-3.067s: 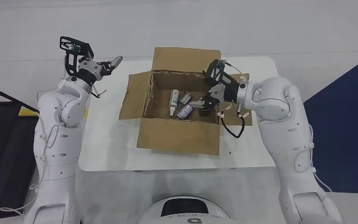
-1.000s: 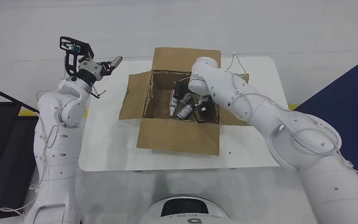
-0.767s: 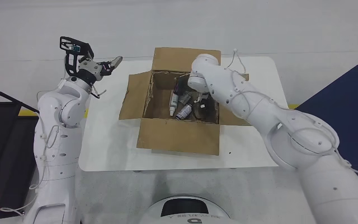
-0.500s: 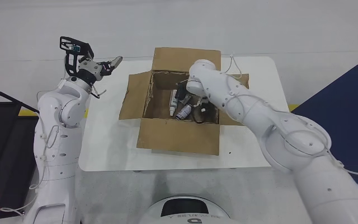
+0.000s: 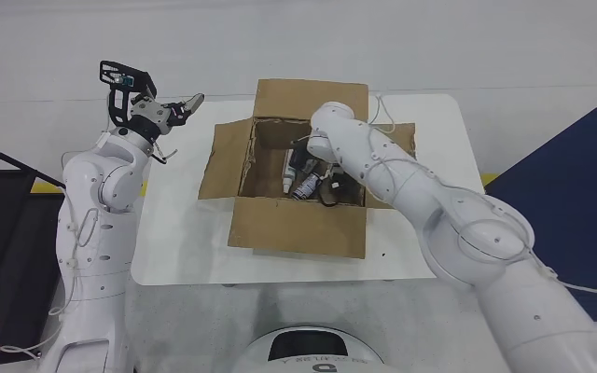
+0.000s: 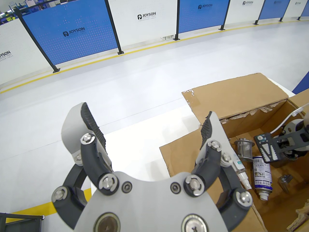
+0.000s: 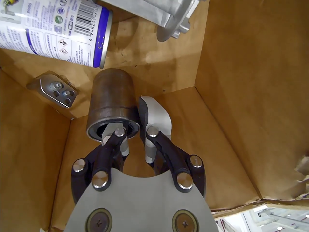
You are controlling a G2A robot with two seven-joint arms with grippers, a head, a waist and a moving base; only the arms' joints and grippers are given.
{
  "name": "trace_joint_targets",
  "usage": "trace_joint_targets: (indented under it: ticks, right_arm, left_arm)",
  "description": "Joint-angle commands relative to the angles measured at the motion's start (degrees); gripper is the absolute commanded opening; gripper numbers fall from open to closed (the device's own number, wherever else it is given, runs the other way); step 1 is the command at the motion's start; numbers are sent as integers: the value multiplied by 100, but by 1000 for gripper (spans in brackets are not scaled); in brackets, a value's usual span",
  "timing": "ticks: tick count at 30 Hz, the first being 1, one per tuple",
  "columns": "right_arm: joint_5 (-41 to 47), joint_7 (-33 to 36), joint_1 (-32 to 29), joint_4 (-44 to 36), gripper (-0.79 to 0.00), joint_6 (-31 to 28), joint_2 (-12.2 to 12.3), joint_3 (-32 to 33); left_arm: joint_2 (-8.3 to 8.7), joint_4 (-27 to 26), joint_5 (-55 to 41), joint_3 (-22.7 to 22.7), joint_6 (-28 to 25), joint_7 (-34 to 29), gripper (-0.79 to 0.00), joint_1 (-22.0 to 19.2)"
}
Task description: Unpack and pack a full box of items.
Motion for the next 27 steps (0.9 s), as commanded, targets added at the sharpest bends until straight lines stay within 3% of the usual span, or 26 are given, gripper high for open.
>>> trace_joint_targets:
  ticks: [1,9,13,16,21,24,27]
  right_arm:
    - [28,-29,47,46,-785,-29,-22,23]
    - [-113,-503,107,-428,-785,332,200,346]
    - [-322,-835,-37,-1274,-785,692,570,679]
    - [-592,-973,-338,-2265,-785,1004,1004,1084]
    - [-1297,-1011,-1475,-4539,-785,1663,1942,2395]
    - [-1671,-1152,-2551,-5939,-785,1945,2449,3587]
    - [-1774,-1595,-3725,-7006,-785,2032,2801,4862]
  left_arm:
    - [0,0,0,0,0,0,0,0]
    - [0,0,0,0,0,0,0,0]
    - [0,0,0,0,0,0,0,0]
    - [0,0,0,0,0,0,0,0]
    - [0,0,0,0,0,0,0,0]
    - [0,0,0,0,0,0,0,0]
    - [0,0,0,0,0,0,0,0]
